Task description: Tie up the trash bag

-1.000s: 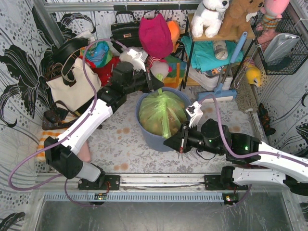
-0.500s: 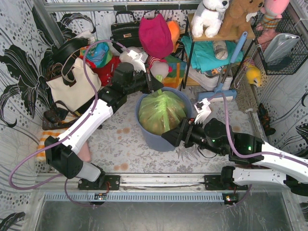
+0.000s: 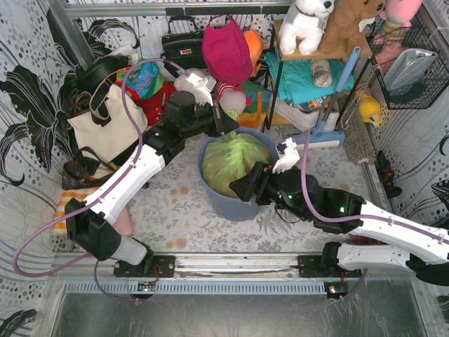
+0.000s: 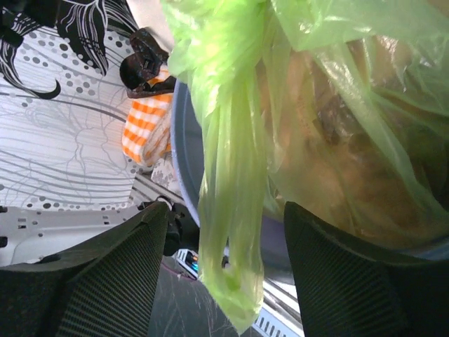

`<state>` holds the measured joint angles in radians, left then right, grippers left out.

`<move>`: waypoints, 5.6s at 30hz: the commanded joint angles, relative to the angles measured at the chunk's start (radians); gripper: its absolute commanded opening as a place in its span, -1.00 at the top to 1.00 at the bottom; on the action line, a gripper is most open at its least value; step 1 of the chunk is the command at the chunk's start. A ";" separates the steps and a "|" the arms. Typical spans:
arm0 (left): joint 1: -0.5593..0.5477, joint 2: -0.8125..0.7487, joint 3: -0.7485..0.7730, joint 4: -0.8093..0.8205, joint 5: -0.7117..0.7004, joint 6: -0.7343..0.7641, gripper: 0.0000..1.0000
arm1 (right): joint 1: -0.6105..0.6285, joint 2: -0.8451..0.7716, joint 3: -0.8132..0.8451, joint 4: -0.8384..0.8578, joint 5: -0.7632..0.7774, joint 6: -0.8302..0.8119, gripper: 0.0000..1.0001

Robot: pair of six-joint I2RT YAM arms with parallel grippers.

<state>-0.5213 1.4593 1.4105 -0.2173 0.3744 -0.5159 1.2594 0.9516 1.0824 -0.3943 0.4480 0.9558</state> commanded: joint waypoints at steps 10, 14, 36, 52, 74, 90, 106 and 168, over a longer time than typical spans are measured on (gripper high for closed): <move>0.011 -0.018 -0.008 0.058 0.004 0.007 1.00 | -0.069 0.002 0.033 0.066 -0.160 -0.031 1.00; 0.034 -0.019 0.012 0.055 -0.002 0.012 1.00 | -0.069 -0.009 0.080 0.090 -0.219 -0.085 1.00; 0.054 0.032 0.035 0.094 0.051 0.003 1.00 | -0.069 -0.021 0.082 0.100 -0.289 -0.133 1.00; 0.055 0.012 -0.084 0.131 0.046 -0.010 1.00 | -0.069 -0.068 -0.106 0.169 -0.350 -0.029 1.00; 0.055 0.025 -0.025 0.117 0.015 0.010 1.00 | -0.069 -0.057 -0.021 0.001 -0.417 -0.051 1.00; 0.055 0.013 -0.015 0.149 0.024 -0.010 0.94 | -0.069 -0.054 0.027 -0.021 -0.421 -0.067 1.00; 0.069 -0.060 0.095 0.099 -0.067 0.017 -0.43 | -0.068 -0.048 0.142 -0.025 -0.291 -0.151 -0.28; 0.373 0.032 -1.304 1.694 -0.585 0.519 -0.95 | -1.143 0.538 -0.961 1.800 -0.176 -1.054 -0.94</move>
<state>-0.1711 1.4094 0.1223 1.2129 -0.2771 -0.0181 0.1337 1.4746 0.1589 1.2854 0.3325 -0.0986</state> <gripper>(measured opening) 0.976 0.969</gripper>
